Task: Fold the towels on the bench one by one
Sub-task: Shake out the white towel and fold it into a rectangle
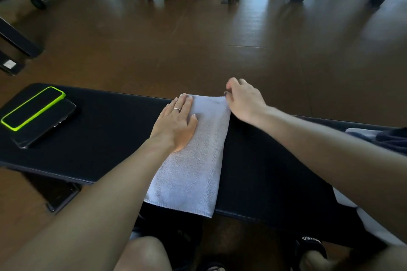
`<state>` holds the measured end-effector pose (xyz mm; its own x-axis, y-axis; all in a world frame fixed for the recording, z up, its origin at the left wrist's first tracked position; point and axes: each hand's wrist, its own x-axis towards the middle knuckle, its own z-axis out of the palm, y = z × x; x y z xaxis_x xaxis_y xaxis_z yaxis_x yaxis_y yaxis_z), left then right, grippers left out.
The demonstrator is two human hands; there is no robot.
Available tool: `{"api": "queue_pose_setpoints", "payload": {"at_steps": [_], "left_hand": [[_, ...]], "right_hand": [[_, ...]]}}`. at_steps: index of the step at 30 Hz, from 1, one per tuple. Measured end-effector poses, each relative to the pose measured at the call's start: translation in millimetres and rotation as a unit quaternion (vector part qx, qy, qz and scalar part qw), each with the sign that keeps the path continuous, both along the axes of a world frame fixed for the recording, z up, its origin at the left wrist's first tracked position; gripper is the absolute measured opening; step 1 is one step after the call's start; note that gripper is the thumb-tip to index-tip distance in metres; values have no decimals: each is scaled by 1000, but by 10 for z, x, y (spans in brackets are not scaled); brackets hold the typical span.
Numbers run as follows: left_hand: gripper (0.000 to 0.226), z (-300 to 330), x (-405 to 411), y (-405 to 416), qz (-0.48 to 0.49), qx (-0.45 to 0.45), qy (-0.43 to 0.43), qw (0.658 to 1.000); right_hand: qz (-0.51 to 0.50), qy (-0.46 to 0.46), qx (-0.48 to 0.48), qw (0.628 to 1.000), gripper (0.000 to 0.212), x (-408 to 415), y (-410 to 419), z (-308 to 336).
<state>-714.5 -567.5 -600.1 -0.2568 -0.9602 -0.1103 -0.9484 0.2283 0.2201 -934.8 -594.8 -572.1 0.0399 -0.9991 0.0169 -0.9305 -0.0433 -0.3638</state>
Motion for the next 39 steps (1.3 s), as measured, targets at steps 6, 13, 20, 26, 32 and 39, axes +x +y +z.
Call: {"api": "queue_pose_setpoints", "payload": {"at_steps": [6,13,20,26,32,39], "left_hand": [[61,-36,7,-32,3,0,3,1000],[61,-38,18,-18,-3,-1,6,1000],[61,-36,1,-20,-1,0,2,1000],[62,56,-5,35,-5,-2,-40,999],[58,326,54,170,-42,-145,0,989],[34,614,703,1031,-277,-171,4,946]], "right_hand": [[144,90,-37,985,69,517,875,-106],[109,126,35,985,69,604,960,-40],[120,115,40,985,78,678,1257,-225],[163,114,-10,980,68,737,1567,-151],[151,101,-87,979,68,738,1785,47],[266,144,-63,951,92,753,2382,-239]]}}
